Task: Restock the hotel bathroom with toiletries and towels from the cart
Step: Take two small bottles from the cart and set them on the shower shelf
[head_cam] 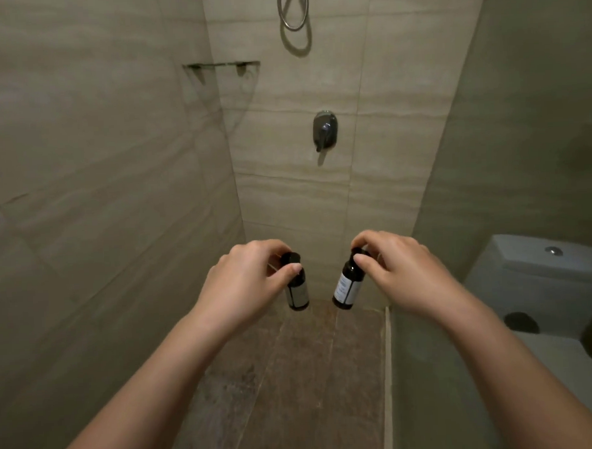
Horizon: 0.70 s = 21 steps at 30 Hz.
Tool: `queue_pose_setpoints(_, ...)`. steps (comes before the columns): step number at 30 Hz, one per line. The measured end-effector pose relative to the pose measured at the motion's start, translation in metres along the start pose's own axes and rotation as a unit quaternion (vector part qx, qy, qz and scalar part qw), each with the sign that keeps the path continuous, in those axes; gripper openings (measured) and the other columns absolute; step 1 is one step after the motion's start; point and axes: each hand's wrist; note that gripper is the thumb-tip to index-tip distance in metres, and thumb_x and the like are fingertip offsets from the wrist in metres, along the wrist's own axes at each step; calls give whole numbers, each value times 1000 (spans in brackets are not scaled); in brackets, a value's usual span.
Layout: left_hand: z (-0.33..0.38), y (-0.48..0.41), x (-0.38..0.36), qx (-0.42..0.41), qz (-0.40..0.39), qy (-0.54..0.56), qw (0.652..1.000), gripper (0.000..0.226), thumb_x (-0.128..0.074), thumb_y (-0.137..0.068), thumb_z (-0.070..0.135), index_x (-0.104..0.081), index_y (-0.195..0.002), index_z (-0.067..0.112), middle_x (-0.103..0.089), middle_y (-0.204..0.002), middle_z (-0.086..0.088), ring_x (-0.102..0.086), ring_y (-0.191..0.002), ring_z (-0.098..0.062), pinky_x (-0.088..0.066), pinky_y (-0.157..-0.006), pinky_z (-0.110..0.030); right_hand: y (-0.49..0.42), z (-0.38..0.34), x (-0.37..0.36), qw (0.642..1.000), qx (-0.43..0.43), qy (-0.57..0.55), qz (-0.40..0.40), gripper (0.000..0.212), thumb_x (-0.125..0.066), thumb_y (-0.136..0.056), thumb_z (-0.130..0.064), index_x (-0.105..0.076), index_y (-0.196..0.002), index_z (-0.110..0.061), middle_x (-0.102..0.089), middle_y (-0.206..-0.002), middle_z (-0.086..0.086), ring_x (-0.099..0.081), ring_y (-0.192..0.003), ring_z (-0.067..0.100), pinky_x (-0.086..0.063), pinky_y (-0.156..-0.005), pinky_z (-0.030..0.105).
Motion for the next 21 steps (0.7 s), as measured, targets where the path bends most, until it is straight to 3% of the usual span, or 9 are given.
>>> queue_pose_setpoints(8,-69,-168,58,-47,21,-9,999,20,-56,-86,42,-67,-98,31,-69,-96,12,-62,-93,-10,-52,-83,-40,-183,-16,6,996,86,31,15,14,-46,-94,-33,-55,-103,-29,-62,-103,-6,-56,-96,21,-46,-83,41)
queue_pose_setpoints(18,-152,-351,148,-56,57,-34,996,15,-56,-86,41,-65,-95,34,-67,-95,16,-61,-94,-9,-51,-83,-37,-424,-63,26,989,134,50,48,13,-47,-93,-32,-58,-97,-29,-53,-75,-15,-54,-84,19,-45,-74,36)
queue_pose_setpoints(21,-167,-396,177,-58,74,-27,995,15,-56,-87,37,-66,-96,30,-68,-93,11,-62,-91,-10,-50,-83,-35,-481,-77,38,984,154,62,63,14,-47,-94,-31,-59,-100,-28,-54,-77,-10,-50,-80,18,-43,-72,35)
Point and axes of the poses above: each hand's wrist, its own y-axis away from the middle knuckle, its own x-axis out of the back of the hand, z = x × y
